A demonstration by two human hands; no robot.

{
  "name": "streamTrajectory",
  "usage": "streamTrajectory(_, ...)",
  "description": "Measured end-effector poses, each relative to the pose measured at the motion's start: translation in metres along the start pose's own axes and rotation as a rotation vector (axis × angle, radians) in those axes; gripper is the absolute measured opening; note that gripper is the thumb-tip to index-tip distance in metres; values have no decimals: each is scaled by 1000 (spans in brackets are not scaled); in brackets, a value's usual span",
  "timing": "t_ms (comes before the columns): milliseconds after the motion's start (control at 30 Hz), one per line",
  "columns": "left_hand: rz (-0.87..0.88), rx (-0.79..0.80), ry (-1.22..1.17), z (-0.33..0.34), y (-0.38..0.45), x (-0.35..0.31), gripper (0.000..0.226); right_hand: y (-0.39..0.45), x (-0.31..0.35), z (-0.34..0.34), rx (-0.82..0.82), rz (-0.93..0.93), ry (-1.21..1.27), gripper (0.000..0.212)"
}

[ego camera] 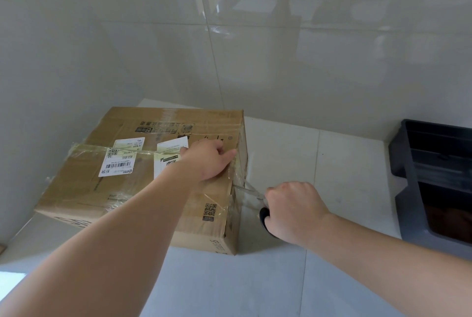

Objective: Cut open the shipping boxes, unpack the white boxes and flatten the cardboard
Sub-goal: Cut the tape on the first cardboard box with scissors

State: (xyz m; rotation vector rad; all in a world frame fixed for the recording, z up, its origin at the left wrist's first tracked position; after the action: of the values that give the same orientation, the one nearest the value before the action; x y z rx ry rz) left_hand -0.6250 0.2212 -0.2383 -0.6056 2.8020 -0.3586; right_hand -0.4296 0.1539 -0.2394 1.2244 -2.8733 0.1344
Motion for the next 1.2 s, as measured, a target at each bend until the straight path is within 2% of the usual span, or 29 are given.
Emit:
streamTrajectory(267,-2,46,38,-5,1,0,31,1,-2,-3,-15,1,-10,16)
streamTrajectory(633,-1,90,143,-3,4,-2,35,4,-9,-4,0,-11,-3,18)
streamTrajectory(900,14,47,184,-3,1,-2,34,11,-16,-9,19,-27,-25,14)
streamTrajectory(1100,3,103,189,-3,1,-2,40,16,-22,-11,48,-38,-29,12)
streamTrajectory(1200,9,106,185,-4,1,-4,37,16,-28,-11,31,-22,-25,18)
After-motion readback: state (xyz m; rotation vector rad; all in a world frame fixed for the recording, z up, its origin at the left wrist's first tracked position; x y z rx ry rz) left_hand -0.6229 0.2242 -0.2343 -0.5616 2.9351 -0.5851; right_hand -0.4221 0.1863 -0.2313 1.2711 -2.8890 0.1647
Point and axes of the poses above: each hand's wrist, its own y-axis towards the middle knuckle, its own z-axis out of the palm, x = y × z, the point moved 3 cm from there along y, towards the middle knuckle, and after that the axes turned 12 degrees about -z, right-handed, at the moved point
